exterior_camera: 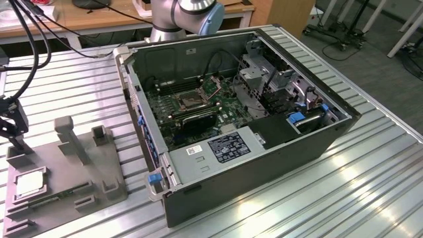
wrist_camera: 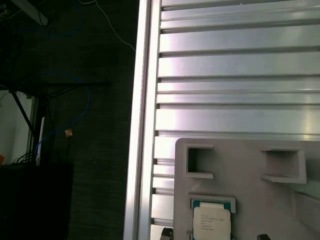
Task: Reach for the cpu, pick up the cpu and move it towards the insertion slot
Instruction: 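Reach for the cpu, then pick up the cpu and move it towards the insertion slot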
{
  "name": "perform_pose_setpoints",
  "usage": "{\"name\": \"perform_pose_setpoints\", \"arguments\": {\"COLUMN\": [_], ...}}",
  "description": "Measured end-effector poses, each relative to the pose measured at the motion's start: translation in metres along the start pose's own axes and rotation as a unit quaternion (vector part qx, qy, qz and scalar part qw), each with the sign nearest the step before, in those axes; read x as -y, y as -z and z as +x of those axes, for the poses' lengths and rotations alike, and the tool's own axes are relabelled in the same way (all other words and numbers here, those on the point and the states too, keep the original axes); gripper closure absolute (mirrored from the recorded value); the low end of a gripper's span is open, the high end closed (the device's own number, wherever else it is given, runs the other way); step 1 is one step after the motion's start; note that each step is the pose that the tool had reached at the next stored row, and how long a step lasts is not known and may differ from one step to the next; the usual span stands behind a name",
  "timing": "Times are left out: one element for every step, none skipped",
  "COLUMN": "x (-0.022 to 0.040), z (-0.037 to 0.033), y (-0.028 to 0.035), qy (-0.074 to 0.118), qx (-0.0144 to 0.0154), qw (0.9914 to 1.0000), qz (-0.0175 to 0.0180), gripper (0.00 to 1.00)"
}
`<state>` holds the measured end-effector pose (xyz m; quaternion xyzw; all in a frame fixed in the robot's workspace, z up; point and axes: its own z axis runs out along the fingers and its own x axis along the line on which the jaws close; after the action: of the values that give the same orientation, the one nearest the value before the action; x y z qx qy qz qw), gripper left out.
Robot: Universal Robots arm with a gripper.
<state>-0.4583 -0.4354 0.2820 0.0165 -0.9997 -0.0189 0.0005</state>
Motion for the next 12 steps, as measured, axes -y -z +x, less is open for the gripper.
{"name": "perform_pose_setpoints", "arguments": {"x": [0.0001,0.0002,0.0003,0.0003,0.0004,0.0005,0.0006,0.0007,0.0008,0.0009,0.001,0.0011], "z": [0.0,0.0,0.0001,0.0001,0.0001,0.0001,0.0001,0.0001,0.0002,0.0002,0.0002,0.0002], "y": [-0.0006,-0.0013,-0.002,-0.0028,-0.0035,-0.0042,-0.0051,-0.006,-0.0072,-0.0084,-0.0099,-0.0112], "qy": [0.0,0.0,0.0,0.0,0.0,0.0,0.0,0.0,0.0,0.0,0.0,0.001], "qx": [0.0,0.0,0.0,0.0,0.0,-0.0001,0.0,0.0,0.0,0.0,0.0,0.0], "qw": [1.0,1.0,1.0,1.0,1.0,1.0,1.0,1.0,1.0,1.0,1.0,1.0], "qz": [0.0,0.0,0.0,0.0,0.0,0.0,0.0,0.0,0.0,0.0,0.0,0.0], "gripper": [0.29,0.29,0.29,0.29,0.29,0.29,0.29,0.29,0.29,0.29,0.29,0.29]}}
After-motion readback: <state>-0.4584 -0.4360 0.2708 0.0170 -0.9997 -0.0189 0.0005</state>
